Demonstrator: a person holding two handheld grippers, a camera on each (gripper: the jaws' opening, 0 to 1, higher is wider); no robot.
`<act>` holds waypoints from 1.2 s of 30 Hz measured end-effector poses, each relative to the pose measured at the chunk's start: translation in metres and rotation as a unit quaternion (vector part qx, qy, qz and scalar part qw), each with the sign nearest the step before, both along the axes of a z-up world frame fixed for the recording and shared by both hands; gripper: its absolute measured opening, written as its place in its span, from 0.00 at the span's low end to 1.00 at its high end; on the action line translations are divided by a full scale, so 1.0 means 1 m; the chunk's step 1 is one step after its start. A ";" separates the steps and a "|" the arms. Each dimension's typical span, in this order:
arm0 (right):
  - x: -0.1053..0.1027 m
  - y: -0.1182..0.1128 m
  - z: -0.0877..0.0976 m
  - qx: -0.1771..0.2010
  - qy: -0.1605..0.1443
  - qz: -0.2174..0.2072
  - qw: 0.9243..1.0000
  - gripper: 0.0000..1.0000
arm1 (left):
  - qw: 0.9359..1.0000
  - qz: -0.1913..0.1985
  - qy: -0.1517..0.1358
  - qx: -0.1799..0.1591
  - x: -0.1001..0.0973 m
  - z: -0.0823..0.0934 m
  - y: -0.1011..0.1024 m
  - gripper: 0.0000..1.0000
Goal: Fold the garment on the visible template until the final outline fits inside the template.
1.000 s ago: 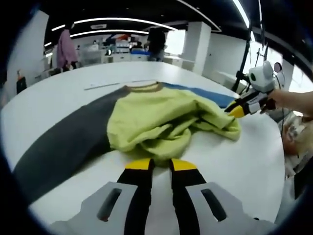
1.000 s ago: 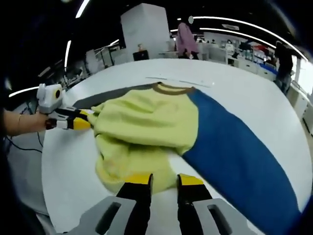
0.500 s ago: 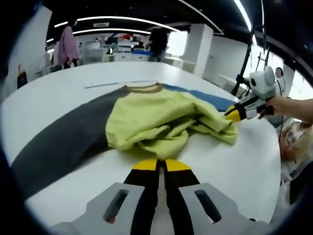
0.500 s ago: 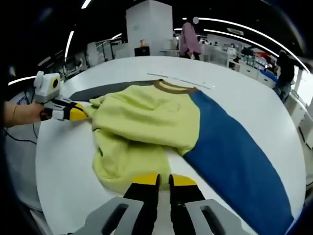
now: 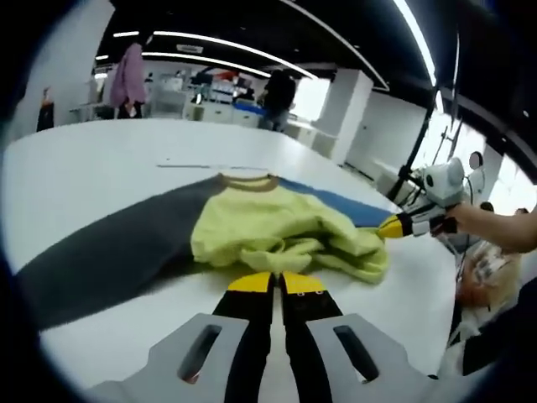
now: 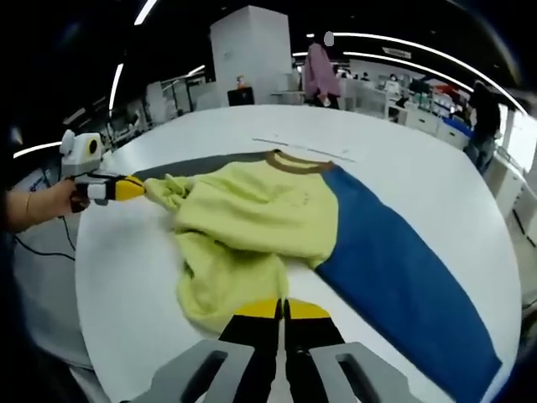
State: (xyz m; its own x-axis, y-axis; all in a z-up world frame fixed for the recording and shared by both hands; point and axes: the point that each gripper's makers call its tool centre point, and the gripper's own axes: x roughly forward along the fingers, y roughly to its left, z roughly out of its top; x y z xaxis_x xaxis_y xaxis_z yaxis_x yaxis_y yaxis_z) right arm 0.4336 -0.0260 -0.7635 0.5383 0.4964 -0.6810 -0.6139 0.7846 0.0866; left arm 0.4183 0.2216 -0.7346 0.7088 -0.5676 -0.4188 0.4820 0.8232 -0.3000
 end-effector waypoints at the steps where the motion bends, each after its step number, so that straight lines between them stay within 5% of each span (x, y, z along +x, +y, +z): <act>1: -0.001 -0.001 0.002 0.004 0.000 -0.004 1.000 0.00 | 1.000 0.000 0.001 0.000 -0.002 0.002 0.001 0.01; 10: -0.026 -0.009 0.026 0.027 0.005 -0.023 0.999 0.00 | 1.000 0.003 0.004 -0.014 -0.027 0.021 0.011 0.00; 18: -0.049 -0.017 0.030 0.028 0.027 -0.047 0.998 0.00 | 1.000 0.014 0.018 -0.015 -0.044 0.021 0.018 0.00; 36: -0.085 -0.030 0.053 0.038 0.012 -0.101 0.994 0.00 | 0.996 0.049 0.061 -0.033 -0.093 0.022 0.035 0.00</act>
State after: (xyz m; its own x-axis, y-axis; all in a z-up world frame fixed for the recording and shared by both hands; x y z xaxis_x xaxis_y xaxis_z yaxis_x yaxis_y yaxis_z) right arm 0.3485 -0.0562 -0.7107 0.6159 0.4303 -0.6599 -0.4422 0.8821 0.1625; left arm 0.3258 0.2570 -0.7131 0.7080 -0.5275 -0.4696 0.3571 0.8411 -0.4063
